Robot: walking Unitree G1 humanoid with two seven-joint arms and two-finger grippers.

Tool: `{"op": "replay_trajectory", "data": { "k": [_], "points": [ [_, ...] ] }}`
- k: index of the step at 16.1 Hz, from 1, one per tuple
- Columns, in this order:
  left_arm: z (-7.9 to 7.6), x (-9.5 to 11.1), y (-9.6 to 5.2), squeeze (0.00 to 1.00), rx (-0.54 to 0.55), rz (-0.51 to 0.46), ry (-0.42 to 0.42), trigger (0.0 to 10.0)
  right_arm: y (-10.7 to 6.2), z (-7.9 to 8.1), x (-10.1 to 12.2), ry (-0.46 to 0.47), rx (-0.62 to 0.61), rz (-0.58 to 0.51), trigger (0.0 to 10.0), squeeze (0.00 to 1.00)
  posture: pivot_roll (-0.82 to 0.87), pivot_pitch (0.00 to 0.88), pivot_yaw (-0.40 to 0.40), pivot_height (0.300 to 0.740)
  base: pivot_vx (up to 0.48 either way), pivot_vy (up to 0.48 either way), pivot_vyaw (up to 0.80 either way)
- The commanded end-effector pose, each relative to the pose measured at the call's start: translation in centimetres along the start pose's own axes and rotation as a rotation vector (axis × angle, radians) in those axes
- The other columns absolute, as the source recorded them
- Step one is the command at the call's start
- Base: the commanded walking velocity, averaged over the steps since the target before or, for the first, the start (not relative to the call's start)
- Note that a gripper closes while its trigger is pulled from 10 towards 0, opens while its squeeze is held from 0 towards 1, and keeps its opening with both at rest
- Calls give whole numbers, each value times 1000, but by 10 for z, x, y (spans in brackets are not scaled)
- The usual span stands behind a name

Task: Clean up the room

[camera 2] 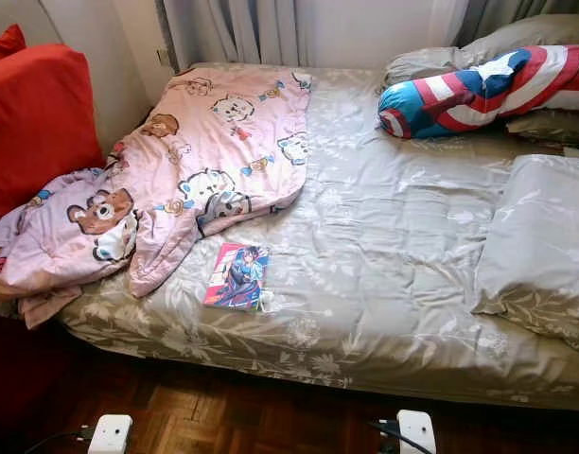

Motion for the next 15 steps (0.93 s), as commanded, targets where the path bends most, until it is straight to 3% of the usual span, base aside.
{"op": "replay_trajectory", "data": {
  "k": [1, 8, 15],
  "points": [
    [2, -10, -2, 0, 0, 25, 6, 10000, -3, -4, -9, 3, -6, 21, 10000, 0, -6, 123, 8, 740, 0, 0, 0],
    [2, -8, -2, 0, 4, 21, 2, 10000, -2, 1, -8, -5, 1, 20, 10000, 0, -5, 116, 3, 740, 0, 0, 0],
    [2, -7, -2, 0, 8, 17, -11, 10000, -6, -9, -15, -3, -2, 31, 10000, 0, 0, 110, -2, 740, 0, 0, 0]
  ]
}}
Point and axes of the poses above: a point about 5 cm out from each wrist's last joint towards the gripper, its own y axis pointing out of the wrist towards the gripper, its own x axis along the axis of the wrist's last joint, z = x × y, the point moved 3 cm from there along y, pointing out of the wrist towards the gripper, and after that the axes turned 2 degrees about -y, right-handed, at the moved point
